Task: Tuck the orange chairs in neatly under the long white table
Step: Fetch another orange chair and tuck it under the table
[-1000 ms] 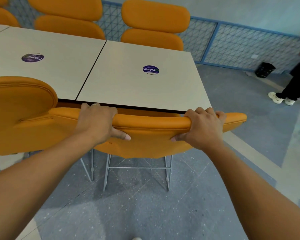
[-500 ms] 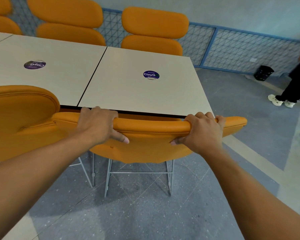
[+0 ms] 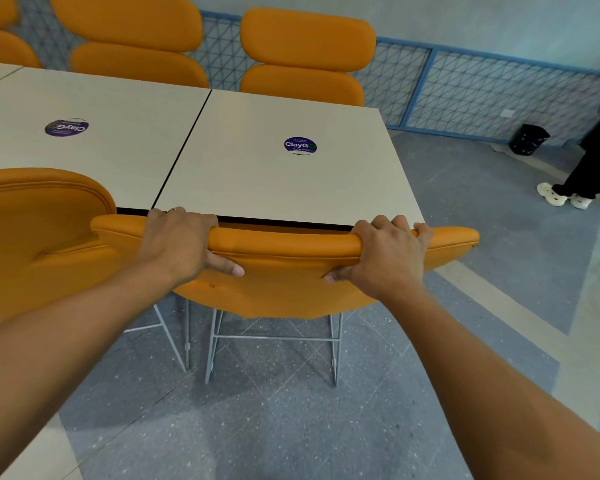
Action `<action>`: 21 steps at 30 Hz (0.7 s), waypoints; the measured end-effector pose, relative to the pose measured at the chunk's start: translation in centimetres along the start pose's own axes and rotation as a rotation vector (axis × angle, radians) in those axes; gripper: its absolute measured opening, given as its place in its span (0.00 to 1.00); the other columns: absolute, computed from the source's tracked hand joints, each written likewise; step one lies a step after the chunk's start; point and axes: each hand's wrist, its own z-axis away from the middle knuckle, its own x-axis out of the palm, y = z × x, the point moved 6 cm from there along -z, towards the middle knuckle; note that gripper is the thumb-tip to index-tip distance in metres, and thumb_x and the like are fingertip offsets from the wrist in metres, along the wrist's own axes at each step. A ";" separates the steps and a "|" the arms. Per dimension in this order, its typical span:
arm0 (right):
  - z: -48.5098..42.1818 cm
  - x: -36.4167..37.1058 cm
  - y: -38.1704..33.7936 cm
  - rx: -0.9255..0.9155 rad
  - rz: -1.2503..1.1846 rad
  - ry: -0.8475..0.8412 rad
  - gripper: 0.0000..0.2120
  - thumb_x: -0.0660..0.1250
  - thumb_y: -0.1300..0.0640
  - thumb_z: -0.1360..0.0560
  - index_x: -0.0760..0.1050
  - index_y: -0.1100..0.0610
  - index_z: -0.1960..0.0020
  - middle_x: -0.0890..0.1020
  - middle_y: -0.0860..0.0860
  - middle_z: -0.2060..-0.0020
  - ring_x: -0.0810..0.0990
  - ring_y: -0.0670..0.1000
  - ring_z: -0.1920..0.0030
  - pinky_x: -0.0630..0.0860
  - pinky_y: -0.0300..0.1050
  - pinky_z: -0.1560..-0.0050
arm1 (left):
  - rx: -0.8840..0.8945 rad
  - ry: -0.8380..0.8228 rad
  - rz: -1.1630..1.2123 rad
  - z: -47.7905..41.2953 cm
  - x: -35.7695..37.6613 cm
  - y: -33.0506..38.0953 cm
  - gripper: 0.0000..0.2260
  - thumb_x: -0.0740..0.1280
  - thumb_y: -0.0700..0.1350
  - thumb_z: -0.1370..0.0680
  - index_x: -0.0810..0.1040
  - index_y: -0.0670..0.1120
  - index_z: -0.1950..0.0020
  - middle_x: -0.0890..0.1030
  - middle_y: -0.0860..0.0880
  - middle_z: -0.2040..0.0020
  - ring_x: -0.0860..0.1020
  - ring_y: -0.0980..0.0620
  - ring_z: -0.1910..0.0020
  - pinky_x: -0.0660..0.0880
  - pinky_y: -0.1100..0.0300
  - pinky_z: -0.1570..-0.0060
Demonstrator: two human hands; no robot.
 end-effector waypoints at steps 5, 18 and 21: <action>0.1 -0.1 1.4 0.000 -0.009 -0.012 0.40 0.68 0.20 0.44 0.77 0.44 0.41 0.80 0.48 0.47 0.73 0.55 0.40 0.58 0.63 0.32 | 0.005 0.004 -0.019 0.1 0.3 1.3 0.34 0.56 0.80 0.46 0.66 0.55 0.55 0.69 0.55 0.65 0.67 0.51 0.57 0.61 0.53 0.54; 0.7 -0.1 1.3 -0.001 0.005 -0.016 0.40 0.67 0.19 0.43 0.75 0.44 0.40 0.79 0.47 0.47 0.72 0.55 0.39 0.59 0.63 0.31 | 0.010 0.133 0.180 2.7 1.2 0.4 0.43 0.59 0.77 0.38 0.68 0.55 0.29 0.73 0.48 0.33 0.66 0.42 0.30 0.53 0.45 0.29; 0.8 -0.1 1.4 -0.007 0.007 -0.018 0.40 0.67 0.20 0.43 0.75 0.44 0.40 0.78 0.48 0.46 0.72 0.55 0.39 0.59 0.64 0.31 | 0.002 0.180 0.225 3.9 0.8 0.5 0.42 0.62 0.73 0.35 0.66 0.54 0.26 0.71 0.48 0.30 0.63 0.43 0.28 0.50 0.43 0.26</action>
